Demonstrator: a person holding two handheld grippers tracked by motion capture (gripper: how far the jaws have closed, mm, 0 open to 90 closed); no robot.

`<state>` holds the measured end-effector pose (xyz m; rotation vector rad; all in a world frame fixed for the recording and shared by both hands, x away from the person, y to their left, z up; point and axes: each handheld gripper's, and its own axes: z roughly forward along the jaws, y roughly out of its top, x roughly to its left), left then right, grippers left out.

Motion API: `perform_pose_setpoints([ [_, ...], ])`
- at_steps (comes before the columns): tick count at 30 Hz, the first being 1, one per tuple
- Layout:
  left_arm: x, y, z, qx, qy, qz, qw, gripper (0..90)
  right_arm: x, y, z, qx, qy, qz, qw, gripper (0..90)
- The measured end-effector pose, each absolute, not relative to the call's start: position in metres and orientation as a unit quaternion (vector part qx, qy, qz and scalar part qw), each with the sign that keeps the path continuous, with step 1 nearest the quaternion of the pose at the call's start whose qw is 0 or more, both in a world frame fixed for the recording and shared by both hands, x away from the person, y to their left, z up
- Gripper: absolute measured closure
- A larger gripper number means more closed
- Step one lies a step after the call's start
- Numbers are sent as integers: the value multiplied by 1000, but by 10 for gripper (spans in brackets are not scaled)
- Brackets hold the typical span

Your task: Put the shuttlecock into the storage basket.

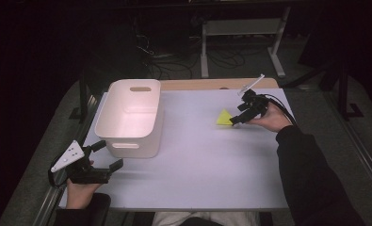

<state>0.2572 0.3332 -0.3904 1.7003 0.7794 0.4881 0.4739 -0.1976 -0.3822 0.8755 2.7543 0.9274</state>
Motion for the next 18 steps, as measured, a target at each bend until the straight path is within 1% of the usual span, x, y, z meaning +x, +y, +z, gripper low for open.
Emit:
perform_pose_setpoints([
  [2, 257, 333, -390, 724, 332, 208, 568, 0, 474, -197, -382, 284, 908, 304, 56, 141],
  [5, 257, 333, -390, 723, 332, 208, 569, 0, 474, -198, -381, 279, 909, 305, 58, 108],
  [8, 257, 333, -390, 724, 332, 208, 567, 0, 475, -198, -380, 280, 906, 312, 53, 39],
  [13, 257, 333, -390, 724, 332, 208, 567, 0, 477, -199, -383, 280, 907, 310, 52, 0],
  [18, 257, 333, -390, 724, 332, 208, 567, 0, 481, -202, -389, 290, 906, 305, 42, 0],
])
